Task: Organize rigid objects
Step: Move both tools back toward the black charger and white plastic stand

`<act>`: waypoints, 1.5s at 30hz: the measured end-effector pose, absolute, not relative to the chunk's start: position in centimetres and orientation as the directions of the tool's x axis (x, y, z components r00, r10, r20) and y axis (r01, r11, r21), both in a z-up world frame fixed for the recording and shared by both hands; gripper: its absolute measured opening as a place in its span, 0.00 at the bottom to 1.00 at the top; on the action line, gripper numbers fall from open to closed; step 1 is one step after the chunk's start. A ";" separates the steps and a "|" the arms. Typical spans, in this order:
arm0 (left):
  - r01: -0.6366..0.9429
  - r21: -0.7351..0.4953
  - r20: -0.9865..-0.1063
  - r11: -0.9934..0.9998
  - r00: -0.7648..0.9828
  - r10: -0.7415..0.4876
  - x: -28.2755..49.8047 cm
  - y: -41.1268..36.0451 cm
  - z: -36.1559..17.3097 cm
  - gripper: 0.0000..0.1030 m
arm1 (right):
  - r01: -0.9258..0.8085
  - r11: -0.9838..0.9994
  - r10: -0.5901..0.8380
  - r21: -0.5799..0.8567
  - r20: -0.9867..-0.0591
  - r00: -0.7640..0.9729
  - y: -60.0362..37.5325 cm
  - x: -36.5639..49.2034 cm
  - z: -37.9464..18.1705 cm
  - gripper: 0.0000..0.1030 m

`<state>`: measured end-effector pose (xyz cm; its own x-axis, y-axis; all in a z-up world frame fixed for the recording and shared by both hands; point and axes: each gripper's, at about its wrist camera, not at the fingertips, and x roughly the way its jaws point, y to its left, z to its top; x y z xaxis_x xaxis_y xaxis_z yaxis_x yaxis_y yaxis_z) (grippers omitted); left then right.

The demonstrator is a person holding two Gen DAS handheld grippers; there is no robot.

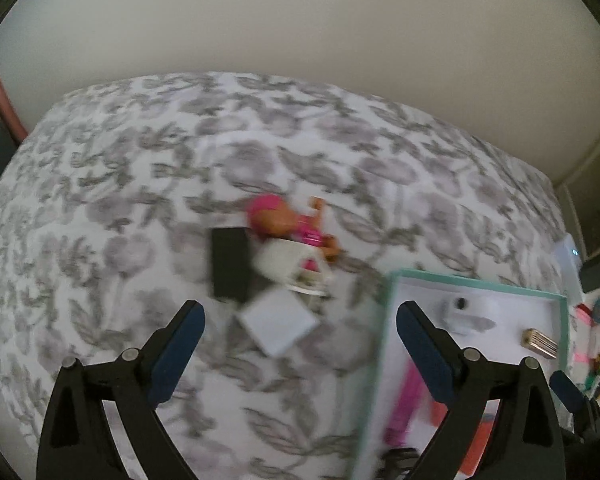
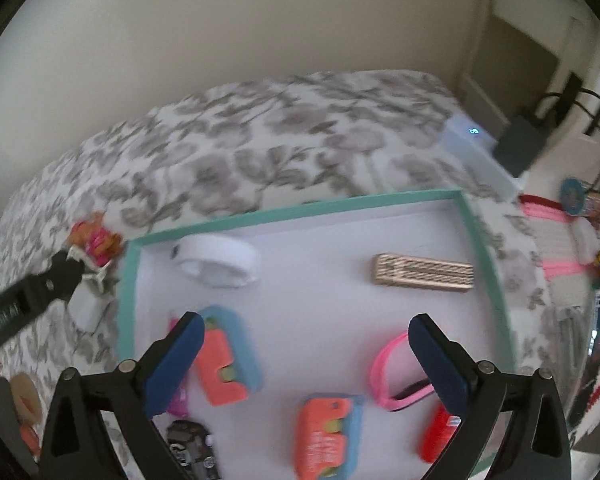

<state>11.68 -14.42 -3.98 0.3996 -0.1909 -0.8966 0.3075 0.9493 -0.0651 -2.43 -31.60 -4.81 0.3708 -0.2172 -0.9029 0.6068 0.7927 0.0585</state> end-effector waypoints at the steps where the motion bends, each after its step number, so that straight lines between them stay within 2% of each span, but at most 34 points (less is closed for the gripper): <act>1: 0.292 -0.058 -0.895 0.955 0.408 -0.179 12.0 -13.7 -3.8 0.94 | 0.599 0.799 -0.212 0.062 -0.902 0.376 -31.2 -2.2 -4.8 1.00; 21: 0.073 -0.045 -0.885 0.996 0.459 -0.074 16.3 -2.4 -2.8 0.94 | 0.435 0.897 -0.139 0.079 -0.884 0.446 -23.0 2.2 -4.0 1.00; 33: 0.101 -0.122 -0.897 0.987 0.415 -0.154 18.0 -2.4 -4.2 0.94 | 0.399 0.905 -0.076 0.148 -0.866 0.494 -22.0 4.2 -4.2 1.00; 41: 0.167 -0.188 -0.890 0.968 0.388 -0.240 18.7 -4.7 -4.8 0.94 | 0.361 0.906 -0.016 0.219 -0.837 0.548 -21.6 6.7 -3.9 0.84; 45: 0.178 -0.231 -0.890 0.957 0.360 -0.281 19.0 -5.8 -5.6 0.94 | 0.354 0.901 0.013 0.251 -0.830 0.557 -21.8 8.1 -4.6 0.81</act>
<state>18.99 -5.78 -5.56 0.3598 -0.2814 -0.8896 0.1780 0.9566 -0.2306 8.05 -21.78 -4.63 0.5573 0.0126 -0.8302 0.3538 0.9010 0.2512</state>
